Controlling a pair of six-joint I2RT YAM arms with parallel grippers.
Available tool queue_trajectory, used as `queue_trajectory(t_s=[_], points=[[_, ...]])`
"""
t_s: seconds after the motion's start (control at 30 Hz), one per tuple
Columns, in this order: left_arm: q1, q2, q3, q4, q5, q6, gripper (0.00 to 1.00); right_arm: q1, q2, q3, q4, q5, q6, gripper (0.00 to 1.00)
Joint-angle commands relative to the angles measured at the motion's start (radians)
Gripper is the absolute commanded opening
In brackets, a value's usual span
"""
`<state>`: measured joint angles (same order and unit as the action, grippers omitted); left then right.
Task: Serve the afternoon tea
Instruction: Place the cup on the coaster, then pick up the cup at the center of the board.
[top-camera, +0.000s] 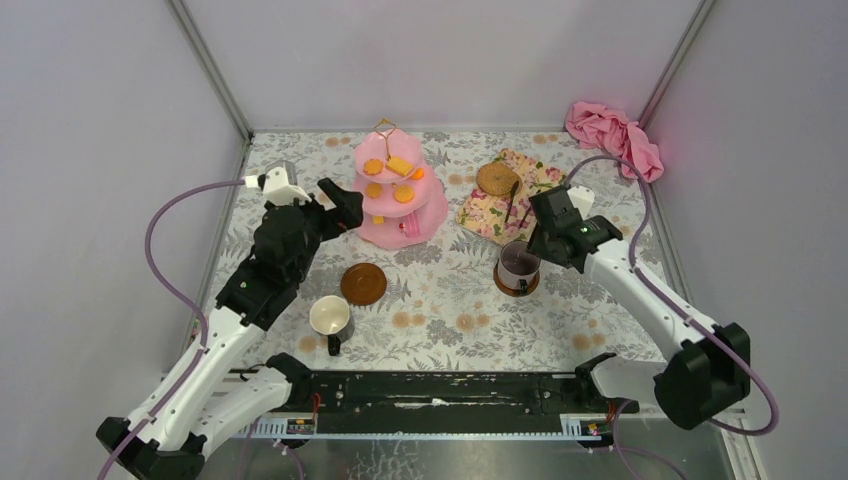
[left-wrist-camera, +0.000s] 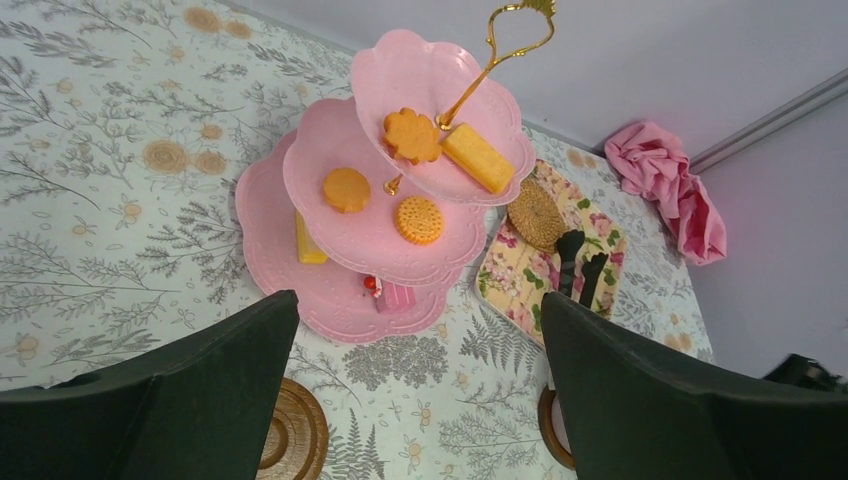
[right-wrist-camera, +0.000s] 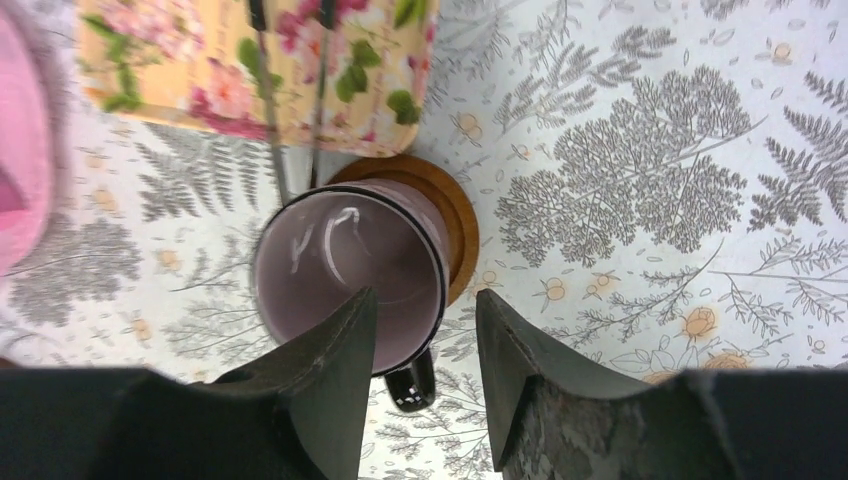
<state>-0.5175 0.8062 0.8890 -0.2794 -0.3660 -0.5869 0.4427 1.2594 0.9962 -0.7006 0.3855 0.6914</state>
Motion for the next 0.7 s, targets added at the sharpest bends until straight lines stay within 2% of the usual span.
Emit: queue_trajectory(t_s=[0.0,0.2,0.33,0.67], points=[[-0.009,0.025,0.085,-0.067,-0.053,0.046,0.99,0.033,-0.085,0.085,-0.013,0.046,-0.039,0.48],[-0.009,0.087,0.157,-0.164,-0.092,0.050,1.00,0.151,-0.063,0.191,0.049,0.020,-0.090,0.46],[-0.009,0.142,0.221,-0.284,-0.056,0.019,1.00,0.243,-0.004,0.267,0.103,0.001,-0.123,0.45],[-0.009,0.175,0.345,-0.661,-0.036,-0.054,0.98,0.299,0.040,0.155,0.319,-0.106,-0.130,0.44]])
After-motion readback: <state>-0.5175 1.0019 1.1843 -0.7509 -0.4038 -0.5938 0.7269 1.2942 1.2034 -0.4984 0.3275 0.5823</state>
